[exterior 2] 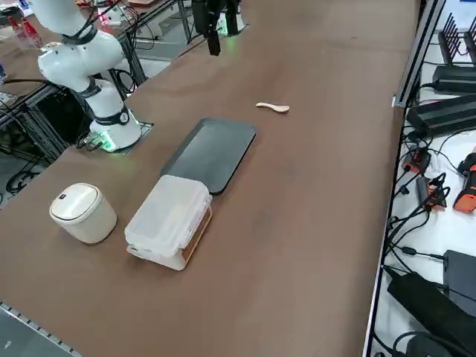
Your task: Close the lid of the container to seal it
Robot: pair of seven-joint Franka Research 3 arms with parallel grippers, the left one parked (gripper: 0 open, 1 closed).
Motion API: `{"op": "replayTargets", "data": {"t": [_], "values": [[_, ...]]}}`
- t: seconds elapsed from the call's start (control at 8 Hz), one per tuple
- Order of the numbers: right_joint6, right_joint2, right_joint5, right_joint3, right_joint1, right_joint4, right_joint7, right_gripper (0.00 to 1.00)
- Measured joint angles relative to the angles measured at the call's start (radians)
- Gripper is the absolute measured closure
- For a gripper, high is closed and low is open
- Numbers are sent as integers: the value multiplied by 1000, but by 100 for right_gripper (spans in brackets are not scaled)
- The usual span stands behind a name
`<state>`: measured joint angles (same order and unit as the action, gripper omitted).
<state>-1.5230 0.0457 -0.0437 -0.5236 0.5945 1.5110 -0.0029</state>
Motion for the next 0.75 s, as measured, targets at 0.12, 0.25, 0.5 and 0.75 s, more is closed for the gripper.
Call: {"op": "replayTargets", "data": {"t": [0.12, 0.25, 0.5, 0.75], "values": [[-10, 3, 0, 148, -153, -5, 4, 0], [-30, 9, 3, 310, -312, -8, 4, 0], [-39, 11, 14, 494, -484, -10, 8, 0], [-33, 2, 20, 514, -494, -8, 9, 0]]}}
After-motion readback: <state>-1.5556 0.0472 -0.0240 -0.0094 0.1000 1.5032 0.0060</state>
